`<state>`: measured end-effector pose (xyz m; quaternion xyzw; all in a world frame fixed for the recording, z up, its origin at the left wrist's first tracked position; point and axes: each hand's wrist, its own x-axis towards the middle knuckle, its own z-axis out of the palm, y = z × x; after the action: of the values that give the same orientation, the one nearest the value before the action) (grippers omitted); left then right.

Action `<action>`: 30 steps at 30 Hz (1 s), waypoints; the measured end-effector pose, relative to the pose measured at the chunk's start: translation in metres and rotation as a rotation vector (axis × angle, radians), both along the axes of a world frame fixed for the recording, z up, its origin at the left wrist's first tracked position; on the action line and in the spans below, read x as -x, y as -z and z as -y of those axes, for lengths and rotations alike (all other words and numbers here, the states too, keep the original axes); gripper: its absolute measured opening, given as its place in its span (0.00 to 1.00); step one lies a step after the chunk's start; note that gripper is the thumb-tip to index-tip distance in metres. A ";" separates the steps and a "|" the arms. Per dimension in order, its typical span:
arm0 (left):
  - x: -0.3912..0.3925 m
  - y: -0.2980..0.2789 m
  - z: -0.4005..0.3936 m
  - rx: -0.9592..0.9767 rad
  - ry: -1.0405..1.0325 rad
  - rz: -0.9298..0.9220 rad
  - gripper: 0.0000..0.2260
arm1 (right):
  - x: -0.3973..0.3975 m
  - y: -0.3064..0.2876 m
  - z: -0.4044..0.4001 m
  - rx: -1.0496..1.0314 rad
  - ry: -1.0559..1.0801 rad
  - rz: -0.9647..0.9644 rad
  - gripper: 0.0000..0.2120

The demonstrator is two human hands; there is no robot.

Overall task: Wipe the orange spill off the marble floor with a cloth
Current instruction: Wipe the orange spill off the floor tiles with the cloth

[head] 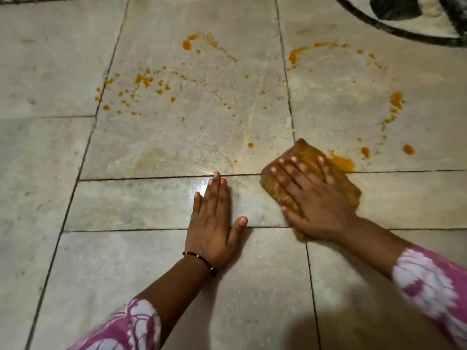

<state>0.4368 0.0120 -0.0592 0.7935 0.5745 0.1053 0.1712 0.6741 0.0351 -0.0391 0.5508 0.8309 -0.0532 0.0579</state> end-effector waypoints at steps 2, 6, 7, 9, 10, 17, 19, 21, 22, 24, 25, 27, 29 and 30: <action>-0.002 -0.004 -0.001 -0.021 -0.078 0.082 0.31 | 0.032 0.006 -0.005 -0.028 -0.044 -0.043 0.34; -0.003 -0.006 0.001 -0.014 -0.073 0.091 0.30 | 0.033 0.006 0.039 -0.036 -0.117 -0.097 0.34; -0.003 -0.005 0.001 -0.012 -0.051 0.077 0.29 | 0.021 0.004 0.054 -0.024 -0.115 -0.097 0.34; -0.002 -0.004 0.002 -0.015 -0.020 0.037 0.30 | -0.014 0.002 0.080 -0.005 -0.070 -0.101 0.35; -0.003 -0.003 0.002 -0.015 0.004 0.002 0.31 | -0.035 0.001 0.090 -0.012 -0.013 -0.101 0.35; -0.008 -0.001 0.003 -0.003 0.115 -0.142 0.35 | -0.111 0.000 0.007 -0.092 0.619 -0.056 0.36; -0.009 -0.002 0.004 0.009 0.109 -0.159 0.35 | -0.079 0.002 -0.035 -0.069 0.636 -0.052 0.37; -0.007 -0.001 0.004 0.015 0.091 -0.165 0.35 | -0.035 0.006 -0.055 -0.012 0.457 -0.019 0.35; -0.007 -0.001 0.004 0.015 0.080 -0.159 0.35 | -0.015 0.007 -0.054 0.001 0.330 -0.025 0.35; -0.005 -0.001 0.004 0.011 0.062 -0.124 0.34 | 0.011 0.005 -0.032 0.006 0.110 -0.065 0.34; -0.004 -0.001 0.005 0.007 0.054 -0.103 0.33 | 0.012 0.005 -0.013 -0.002 0.027 -0.079 0.33; -0.003 0.001 0.004 -0.007 0.056 -0.084 0.33 | -0.006 0.005 0.027 -0.009 -0.074 -0.058 0.32; -0.004 0.003 0.003 -0.021 0.081 -0.092 0.34 | -0.046 0.004 0.056 -0.042 -0.101 -0.059 0.32; -0.004 0.003 0.003 -0.026 0.088 -0.091 0.34 | -0.068 0.001 0.061 -0.048 -0.065 -0.055 0.32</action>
<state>0.4408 0.0086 -0.0626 0.8242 0.5446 0.0691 0.1392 0.7423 -0.0259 -0.0405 0.5232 0.8506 -0.0463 0.0235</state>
